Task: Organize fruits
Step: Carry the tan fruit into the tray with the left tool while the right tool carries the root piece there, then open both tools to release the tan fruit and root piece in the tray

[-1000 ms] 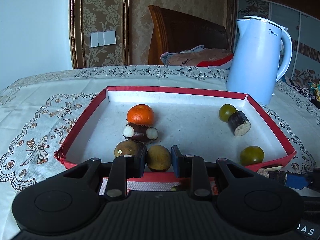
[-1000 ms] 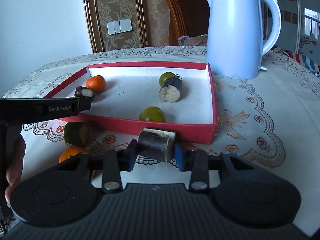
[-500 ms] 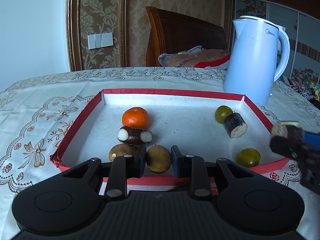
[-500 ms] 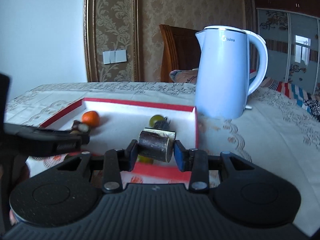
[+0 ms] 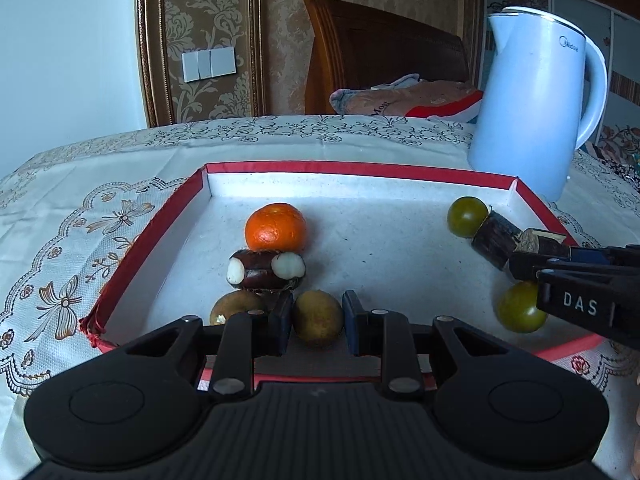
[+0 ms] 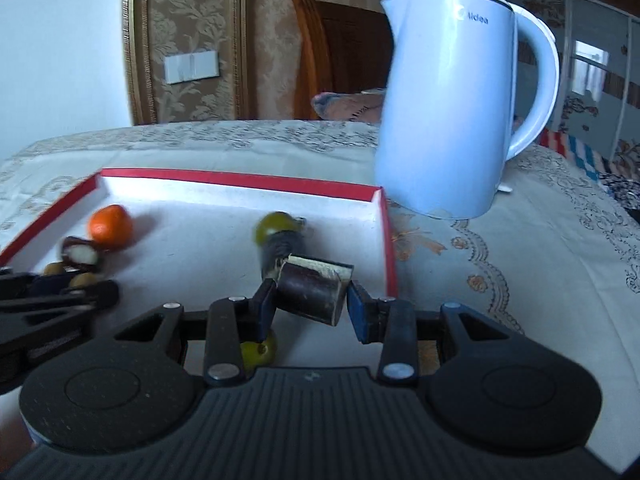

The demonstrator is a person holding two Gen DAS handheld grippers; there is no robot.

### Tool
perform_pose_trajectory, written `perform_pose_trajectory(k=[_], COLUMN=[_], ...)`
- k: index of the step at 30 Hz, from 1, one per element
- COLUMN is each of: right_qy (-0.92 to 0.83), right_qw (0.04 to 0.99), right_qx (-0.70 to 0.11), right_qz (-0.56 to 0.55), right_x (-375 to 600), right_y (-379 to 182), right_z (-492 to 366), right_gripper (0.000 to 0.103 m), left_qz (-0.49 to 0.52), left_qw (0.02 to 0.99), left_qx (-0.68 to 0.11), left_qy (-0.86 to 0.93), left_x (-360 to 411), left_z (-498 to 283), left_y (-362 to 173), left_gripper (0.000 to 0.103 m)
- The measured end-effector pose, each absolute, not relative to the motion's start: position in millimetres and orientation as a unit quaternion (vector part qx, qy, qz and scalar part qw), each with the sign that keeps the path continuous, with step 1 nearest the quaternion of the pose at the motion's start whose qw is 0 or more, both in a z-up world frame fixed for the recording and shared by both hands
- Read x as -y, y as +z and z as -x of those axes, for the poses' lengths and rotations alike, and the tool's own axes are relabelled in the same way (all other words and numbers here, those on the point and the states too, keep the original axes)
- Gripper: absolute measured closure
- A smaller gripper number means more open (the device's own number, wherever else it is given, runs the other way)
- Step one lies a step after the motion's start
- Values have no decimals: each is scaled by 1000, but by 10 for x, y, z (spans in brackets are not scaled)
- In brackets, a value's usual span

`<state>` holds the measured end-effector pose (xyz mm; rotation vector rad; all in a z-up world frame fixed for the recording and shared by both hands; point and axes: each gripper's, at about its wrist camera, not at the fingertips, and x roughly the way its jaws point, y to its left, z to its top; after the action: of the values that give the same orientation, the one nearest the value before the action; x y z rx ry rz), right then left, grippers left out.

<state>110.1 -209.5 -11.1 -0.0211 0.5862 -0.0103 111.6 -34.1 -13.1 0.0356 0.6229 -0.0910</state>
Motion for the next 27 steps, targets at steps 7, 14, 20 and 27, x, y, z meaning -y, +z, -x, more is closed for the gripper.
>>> perform_pose_trajectory(k=[7,14,20,27], right_qy=[-20,-20,-24,-22], right_qw=[957,957,959,960], right_qx=[-288,-288,-282,-279], right_qz=[0,-10,1,-1], right_x=[2152,2163,2124,2122], right_y=[-153,-148,-141,-135], right_z=[-1304,-1327,-1288,-1267], right_gripper=[68,68,59,52], left_qz=[-21,-27,-29,-27], left_qw=[953,954,954,954], left_qx=[-301,-297,-297,-296], left_qy=[-33,-31,-31,-36], left_x=[361,376,381,376], left_z=[-1191,-1194,-1182,-1179], left_y=[-146,-151,-145,-143], left_gripper=[77,77,77,75])
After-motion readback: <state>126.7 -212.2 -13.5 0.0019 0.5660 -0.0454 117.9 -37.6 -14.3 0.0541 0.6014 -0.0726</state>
